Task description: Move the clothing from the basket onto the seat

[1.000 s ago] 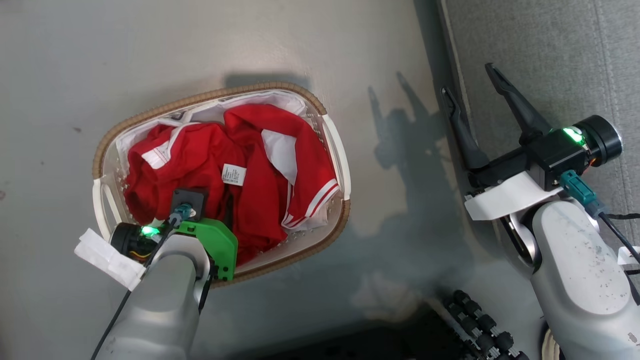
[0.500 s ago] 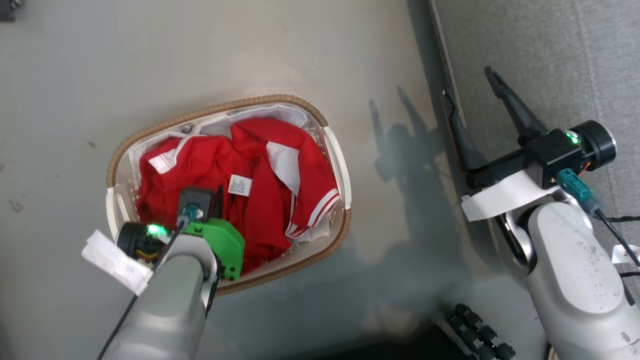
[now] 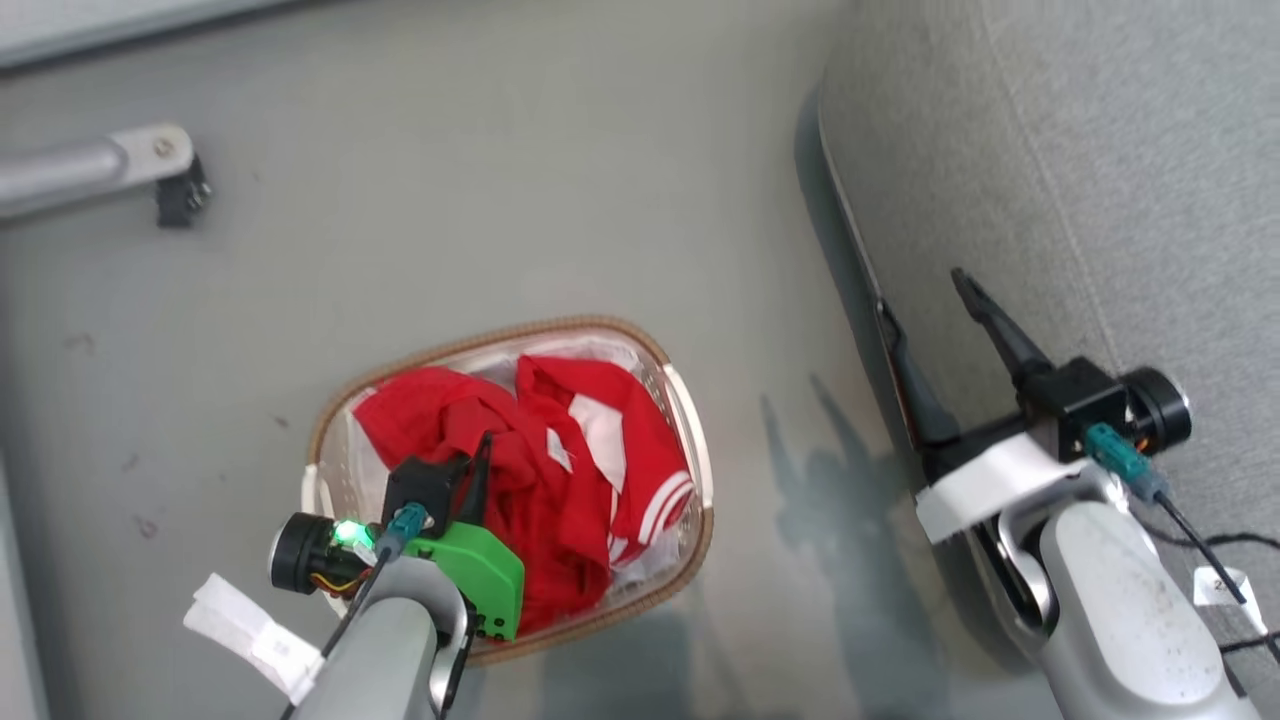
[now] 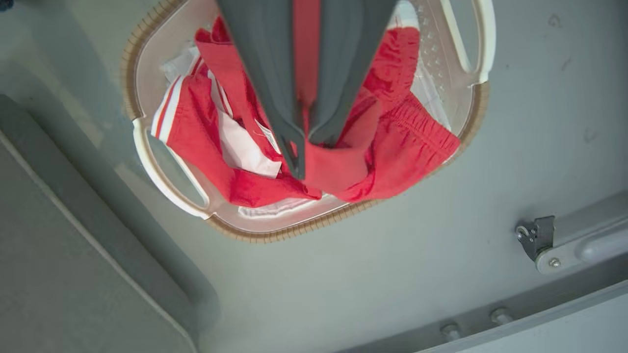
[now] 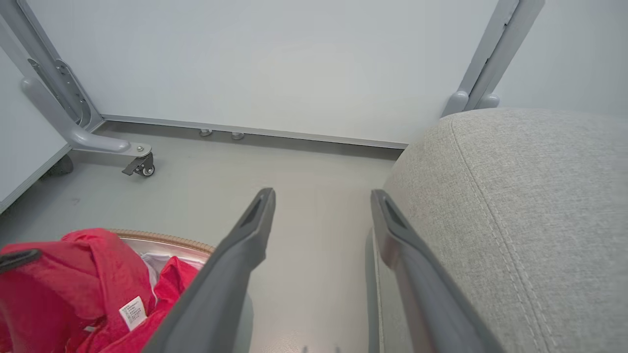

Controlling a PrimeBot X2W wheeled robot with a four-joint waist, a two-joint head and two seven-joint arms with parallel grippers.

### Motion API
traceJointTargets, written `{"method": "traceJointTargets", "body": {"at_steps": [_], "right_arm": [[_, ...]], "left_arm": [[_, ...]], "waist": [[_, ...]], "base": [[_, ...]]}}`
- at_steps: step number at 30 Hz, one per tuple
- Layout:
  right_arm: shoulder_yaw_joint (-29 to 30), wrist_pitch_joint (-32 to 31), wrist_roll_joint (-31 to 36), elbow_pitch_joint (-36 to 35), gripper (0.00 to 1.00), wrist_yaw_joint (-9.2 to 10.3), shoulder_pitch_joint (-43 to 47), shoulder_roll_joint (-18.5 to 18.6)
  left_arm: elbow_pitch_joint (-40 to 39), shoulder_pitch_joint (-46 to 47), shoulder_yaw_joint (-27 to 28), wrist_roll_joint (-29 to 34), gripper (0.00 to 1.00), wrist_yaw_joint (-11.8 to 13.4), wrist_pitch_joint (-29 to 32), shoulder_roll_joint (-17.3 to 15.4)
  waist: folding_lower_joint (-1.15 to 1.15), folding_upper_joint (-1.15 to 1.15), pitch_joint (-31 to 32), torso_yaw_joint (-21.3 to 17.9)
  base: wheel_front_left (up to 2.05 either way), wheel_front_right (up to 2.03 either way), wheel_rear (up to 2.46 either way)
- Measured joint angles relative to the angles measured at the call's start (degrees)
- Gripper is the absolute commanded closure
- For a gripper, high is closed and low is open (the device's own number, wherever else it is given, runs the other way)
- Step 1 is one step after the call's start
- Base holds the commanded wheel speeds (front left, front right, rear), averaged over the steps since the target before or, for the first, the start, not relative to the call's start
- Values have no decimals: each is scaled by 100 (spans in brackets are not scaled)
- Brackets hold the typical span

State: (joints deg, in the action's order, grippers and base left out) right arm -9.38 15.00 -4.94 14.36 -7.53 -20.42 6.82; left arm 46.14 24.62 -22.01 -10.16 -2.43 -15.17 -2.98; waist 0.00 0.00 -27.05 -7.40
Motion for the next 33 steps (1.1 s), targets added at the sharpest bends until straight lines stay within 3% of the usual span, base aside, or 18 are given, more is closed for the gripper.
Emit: {"method": "traceJointTargets", "body": {"at_steps": [9,21,28,33], "right_arm": [[115,0,-9,171,0,0,689,-80],[-1,0,-21,310,0,0,1199,-188],[-276,0,-94,485,0,0,1304,-230],[-827,-1,-388,318,0,1,1132,-283]], "left_arm": [[-1611,-642,302,142,100,-114,3,7],[-3286,-488,425,-46,100,-210,0,11],[-3581,-193,356,-21,100,-204,0,10],[-3631,-116,246,-42,100,-183,0,12]], "waist": [[0,0,1077,192],[0,0,2157,395],[0,0,2363,453],[0,0,2334,511]], "base": [[0,0,0],[0,0,0],[0,0,0],[0,0,0]]}}
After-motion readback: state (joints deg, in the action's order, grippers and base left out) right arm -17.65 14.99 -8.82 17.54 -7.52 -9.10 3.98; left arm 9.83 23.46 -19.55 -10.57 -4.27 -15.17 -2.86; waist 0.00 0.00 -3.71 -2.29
